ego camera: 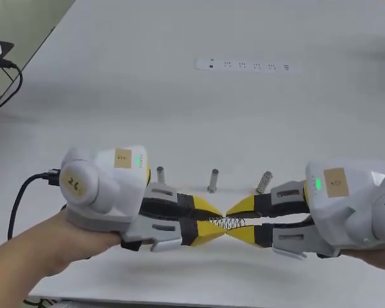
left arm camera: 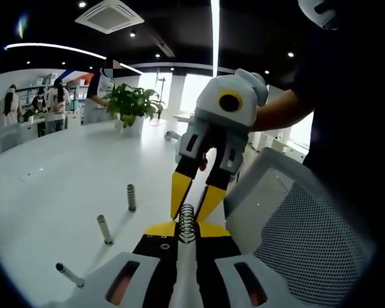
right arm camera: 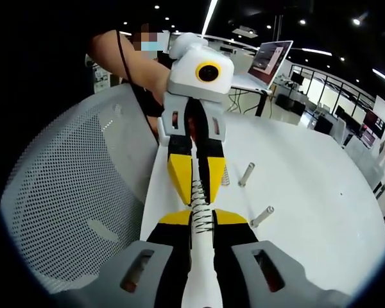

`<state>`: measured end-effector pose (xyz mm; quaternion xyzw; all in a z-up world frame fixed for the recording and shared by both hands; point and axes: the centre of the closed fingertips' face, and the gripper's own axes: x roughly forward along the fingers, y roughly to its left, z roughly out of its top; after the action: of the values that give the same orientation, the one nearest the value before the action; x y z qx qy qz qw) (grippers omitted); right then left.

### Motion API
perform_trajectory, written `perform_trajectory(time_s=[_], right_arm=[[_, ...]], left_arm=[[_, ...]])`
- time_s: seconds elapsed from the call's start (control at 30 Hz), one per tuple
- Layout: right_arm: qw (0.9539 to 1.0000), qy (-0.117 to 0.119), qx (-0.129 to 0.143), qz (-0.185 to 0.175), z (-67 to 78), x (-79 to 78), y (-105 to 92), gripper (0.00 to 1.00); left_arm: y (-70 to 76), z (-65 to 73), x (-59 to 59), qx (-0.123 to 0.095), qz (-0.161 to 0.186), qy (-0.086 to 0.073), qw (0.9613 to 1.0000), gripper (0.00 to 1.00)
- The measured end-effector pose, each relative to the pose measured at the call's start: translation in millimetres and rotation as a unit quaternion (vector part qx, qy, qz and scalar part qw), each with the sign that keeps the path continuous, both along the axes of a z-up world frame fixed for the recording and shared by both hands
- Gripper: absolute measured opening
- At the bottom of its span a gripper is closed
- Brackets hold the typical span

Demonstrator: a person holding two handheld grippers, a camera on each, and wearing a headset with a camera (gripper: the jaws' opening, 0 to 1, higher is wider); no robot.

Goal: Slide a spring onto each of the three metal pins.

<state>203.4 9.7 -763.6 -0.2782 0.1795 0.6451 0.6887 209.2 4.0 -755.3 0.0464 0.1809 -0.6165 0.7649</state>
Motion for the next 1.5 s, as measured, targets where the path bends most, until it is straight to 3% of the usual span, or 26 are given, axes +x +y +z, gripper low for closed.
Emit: perform_trajectory(time_s=[0.2, 0.33, 0.47, 0.67, 1.0, 1.07, 1.1, 1.5], right_arm=[[1.0000, 0.002, -0.007, -0.007, -1.6, 2.6, -8.2, 0.10], [0.9997, 0.015, -0.009, -0.014, -3.6, 3.5, -12.6, 0.10], [0.9987, 0.038, 0.018, -0.029, 1.5, 4.1, -9.6, 0.09], [0.9982, 0.048, 0.021, -0.029, 0.5, 3.3, -9.0, 0.07], [0.9986, 0.038, 0.017, -0.034, 7.9, 6.8, -10.1, 0.06], [0.9986, 0.038, 0.021, -0.030, 12.8, 6.1, -9.8, 0.06], [0.9987, 0.037, 0.020, -0.029, 14.2, 5.9, -8.8, 0.06], [0.9997, 0.019, 0.008, -0.011, 21.5, 2.2, -6.4, 0.06]], left_arm=[[1.1, 1.6, 0.8, -0.004, 0.004, 0.004, 1.0000, 0.02], [1.8, 4.6, 1.4, -0.009, 0.004, 0.007, 0.9999, 0.02], [1.3, 6.4, 0.8, -0.012, 0.002, 0.008, 0.9999, 0.02], [2.8, 6.4, 0.3, -0.014, 0.002, 0.012, 0.9998, 0.02], [3.6, 3.6, 3.6, -0.019, 0.012, 0.020, 0.9995, 0.02], [4.9, -1.0, 4.0, -0.009, 0.013, 0.018, 0.9997, 0.02], [5.4, -0.5, 4.1, -0.014, 0.014, 0.024, 0.9995, 0.02], [5.2, -2.7, 4.1, -0.008, 0.011, 0.018, 0.9997, 0.02]])
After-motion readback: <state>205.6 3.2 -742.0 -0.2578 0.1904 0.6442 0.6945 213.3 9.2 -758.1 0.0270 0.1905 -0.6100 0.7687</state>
